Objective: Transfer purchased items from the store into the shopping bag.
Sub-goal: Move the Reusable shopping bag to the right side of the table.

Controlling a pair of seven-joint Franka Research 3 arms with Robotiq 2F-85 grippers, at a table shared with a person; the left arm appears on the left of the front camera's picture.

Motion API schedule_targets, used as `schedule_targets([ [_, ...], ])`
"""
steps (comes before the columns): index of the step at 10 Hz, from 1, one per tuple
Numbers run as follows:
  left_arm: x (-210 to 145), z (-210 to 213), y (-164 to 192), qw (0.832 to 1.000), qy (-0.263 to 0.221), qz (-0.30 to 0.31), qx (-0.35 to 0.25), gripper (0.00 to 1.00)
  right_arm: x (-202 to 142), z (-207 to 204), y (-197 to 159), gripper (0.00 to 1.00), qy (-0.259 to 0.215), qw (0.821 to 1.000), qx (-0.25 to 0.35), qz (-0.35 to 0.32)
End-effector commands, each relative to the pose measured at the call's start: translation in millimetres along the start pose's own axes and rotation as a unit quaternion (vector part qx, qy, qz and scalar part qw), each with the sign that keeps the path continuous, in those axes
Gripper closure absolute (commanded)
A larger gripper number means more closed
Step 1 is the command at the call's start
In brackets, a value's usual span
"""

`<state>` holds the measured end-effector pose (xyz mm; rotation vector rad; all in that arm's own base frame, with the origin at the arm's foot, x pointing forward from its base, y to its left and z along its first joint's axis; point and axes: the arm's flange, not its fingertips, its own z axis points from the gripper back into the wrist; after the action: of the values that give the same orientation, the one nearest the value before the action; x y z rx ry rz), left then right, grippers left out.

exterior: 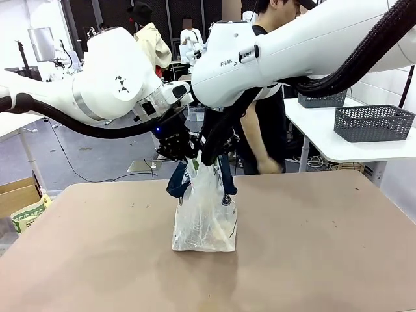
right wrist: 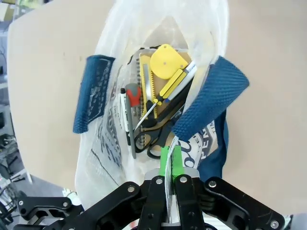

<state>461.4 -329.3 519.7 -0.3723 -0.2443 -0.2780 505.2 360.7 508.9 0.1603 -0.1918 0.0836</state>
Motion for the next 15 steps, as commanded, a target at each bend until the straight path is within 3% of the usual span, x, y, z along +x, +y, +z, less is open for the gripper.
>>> schedule_targets([
  [1, -3.3, 2.3, -0.4, 1.0, -0.012, 0.004, 0.002, 1.0, 2.3, -5.3, -1.1, 1.0, 0.01, 1.0, 0.008, -0.009],
  [15, -1.1, -4.0, -5.7, 1.0, -0.002, -0.004, -0.003, 1.0, -0.5, -9.3, 0.7, 1.0, -0.005, 0.999, 0.035, -0.006],
])
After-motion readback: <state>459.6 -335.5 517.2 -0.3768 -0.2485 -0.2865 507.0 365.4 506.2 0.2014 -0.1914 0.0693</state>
